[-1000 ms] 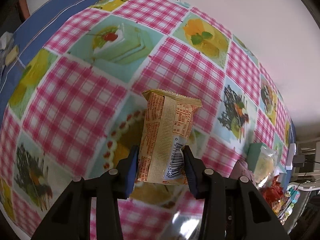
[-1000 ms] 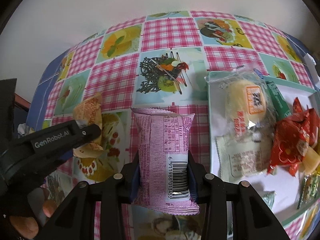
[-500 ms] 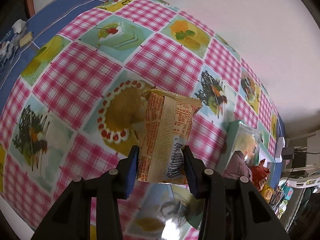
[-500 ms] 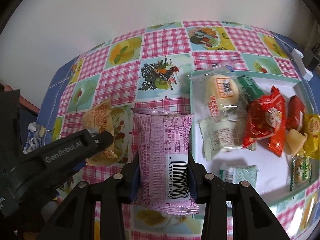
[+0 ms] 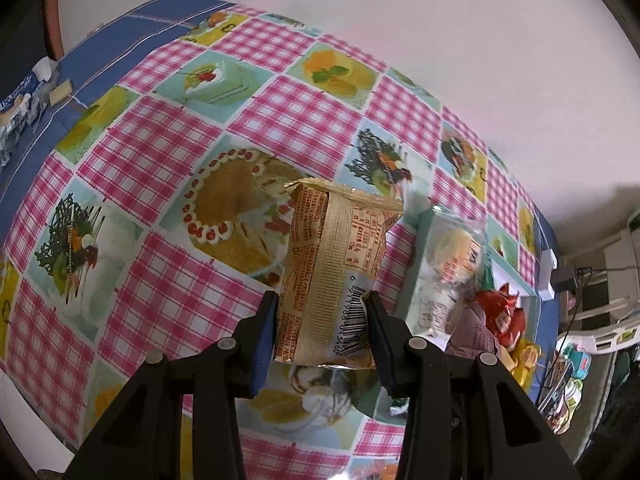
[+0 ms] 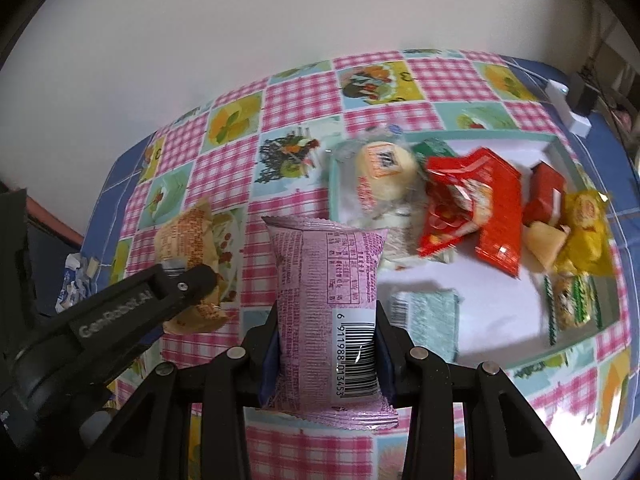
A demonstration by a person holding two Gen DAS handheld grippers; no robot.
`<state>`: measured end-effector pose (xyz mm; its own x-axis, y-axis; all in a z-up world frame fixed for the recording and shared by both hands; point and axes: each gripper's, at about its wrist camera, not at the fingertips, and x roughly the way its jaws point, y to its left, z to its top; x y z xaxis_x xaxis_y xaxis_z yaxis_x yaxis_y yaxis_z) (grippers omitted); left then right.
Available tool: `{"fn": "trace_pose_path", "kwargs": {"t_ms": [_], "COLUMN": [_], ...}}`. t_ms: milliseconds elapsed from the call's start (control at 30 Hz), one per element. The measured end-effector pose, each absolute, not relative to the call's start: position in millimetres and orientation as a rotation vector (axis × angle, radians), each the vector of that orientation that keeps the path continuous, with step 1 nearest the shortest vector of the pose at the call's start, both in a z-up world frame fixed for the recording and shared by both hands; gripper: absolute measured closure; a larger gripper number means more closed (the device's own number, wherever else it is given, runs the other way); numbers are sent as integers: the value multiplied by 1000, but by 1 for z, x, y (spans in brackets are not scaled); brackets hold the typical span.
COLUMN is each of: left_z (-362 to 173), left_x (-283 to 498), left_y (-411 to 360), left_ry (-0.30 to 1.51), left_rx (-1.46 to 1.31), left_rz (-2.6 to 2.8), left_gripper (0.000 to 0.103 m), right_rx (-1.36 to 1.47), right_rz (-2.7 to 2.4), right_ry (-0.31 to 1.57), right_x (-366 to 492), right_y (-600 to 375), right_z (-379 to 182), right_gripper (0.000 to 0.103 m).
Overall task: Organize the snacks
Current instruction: 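Carry both snacks over the white tray and open both tools to release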
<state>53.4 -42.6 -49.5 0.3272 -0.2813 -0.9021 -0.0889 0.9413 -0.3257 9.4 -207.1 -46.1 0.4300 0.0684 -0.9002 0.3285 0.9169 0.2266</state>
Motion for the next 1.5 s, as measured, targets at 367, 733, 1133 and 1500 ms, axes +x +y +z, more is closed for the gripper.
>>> {"fn": "trace_pose_path", "kwargs": {"t_ms": [367,733,1133,1500], "left_z": [-38,-59,-88,-89], "left_x": [40,36,42,42], "left_y": [-98,-150,-173,-177], "left_ry": [1218,1274,1304,1305], "left_rx": [-216,-99,-17,2], "left_rz": [-288,-390,-414,-408], "left_gripper": [58,58,58,56], "right_rx": [533,607,636,653], "right_rz": [-324,-487,-492,-500], "right_ry": [1083,1100,1186,1212], "right_x": [-12,-26,-21,-18], "right_y": [-274,-326,-332,-334], "right_z": [-47,-63,-91,-98], "right_gripper": [61,61,61,60]}}
